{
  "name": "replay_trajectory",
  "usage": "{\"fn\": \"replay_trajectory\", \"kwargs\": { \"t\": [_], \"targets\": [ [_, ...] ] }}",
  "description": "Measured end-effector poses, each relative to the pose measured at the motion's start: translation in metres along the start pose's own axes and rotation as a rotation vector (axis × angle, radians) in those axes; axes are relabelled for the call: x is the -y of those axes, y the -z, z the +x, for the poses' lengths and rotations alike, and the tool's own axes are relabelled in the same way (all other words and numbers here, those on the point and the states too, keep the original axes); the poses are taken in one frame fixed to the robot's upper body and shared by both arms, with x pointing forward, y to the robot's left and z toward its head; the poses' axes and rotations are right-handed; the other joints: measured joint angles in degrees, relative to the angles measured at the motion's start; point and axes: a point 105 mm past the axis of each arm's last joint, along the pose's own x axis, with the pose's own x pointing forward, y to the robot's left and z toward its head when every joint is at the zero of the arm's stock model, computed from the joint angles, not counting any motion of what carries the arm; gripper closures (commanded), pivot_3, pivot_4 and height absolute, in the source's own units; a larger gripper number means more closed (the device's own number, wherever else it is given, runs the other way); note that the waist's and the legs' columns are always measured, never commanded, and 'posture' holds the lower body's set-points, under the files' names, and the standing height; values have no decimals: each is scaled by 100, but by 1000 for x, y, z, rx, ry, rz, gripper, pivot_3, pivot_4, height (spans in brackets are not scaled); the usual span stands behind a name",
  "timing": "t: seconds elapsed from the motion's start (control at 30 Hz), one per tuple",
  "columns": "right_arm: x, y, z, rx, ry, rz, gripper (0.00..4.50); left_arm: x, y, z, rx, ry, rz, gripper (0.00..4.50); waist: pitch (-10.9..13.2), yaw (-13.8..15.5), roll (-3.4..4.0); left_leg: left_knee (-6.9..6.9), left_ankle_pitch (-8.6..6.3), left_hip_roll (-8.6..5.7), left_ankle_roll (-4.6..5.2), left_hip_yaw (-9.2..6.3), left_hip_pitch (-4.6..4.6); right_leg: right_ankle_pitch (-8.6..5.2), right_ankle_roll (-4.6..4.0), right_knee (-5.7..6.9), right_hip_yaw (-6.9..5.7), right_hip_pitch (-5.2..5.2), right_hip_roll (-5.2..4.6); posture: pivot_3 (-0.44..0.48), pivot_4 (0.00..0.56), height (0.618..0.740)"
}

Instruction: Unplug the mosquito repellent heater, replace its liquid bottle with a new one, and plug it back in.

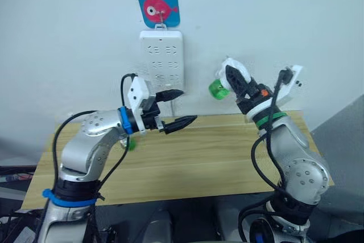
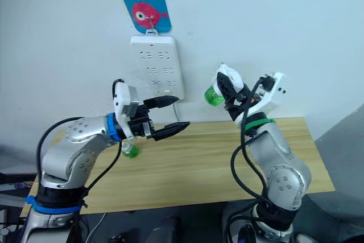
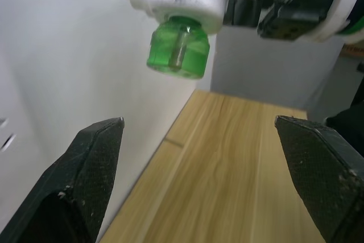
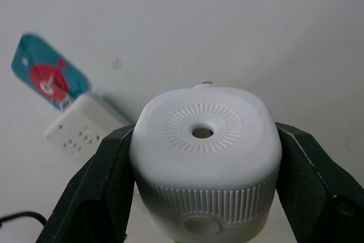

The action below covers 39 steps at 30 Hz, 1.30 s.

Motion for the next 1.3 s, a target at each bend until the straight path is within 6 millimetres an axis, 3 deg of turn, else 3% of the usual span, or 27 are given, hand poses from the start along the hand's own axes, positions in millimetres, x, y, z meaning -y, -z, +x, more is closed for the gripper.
{"fn": "replay_trajectory", "kwargs": {
  "t": [0.17,0.3,0.53,0.87,1.1,1.3],
  "targets": [
    [-7,-8,-4,33,-52,250,1497,-6,-16,24,88,30,7,0,-1,-82,1,4,-1,-3,1,4,0,0,0,-1,2,6,0,-149,168,740],
    [6,-9,-11,47,-27,396,1497,-6,-17,43,124,57,-17,0,-1,-134,1,6,-1,-4,2,9,0,0,0,-4,4,10,0,-157,168,740],
    [2,-9,-10,41,-43,457,1497,-5,-27,62,183,80,9,0,-6,-177,9,6,0,2,0,10,4,0,0,-3,7,10,11,-168,166,740],
    [-1,-7,-11,32,-59,494,1497,-9,-16,74,181,51,-43,0,-6,-180,10,13,0,-1,0,10,2,0,1,-4,7,14,10,-175,167,740],
    [-3,-7,-12,26,-67,502,1497,-5,-21,77,205,78,-31,1968,-6,-181,10,13,0,-1,0,10,2,0,1,-4,8,15,9,-175,166,740],
    [-3,-7,-13,18,-70,494,1497,-4,-21,76,199,91,-27,2123,-6,-181,10,13,0,-1,0,10,3,0,1,-4,8,15,10,-176,165,740]
  ]
}}
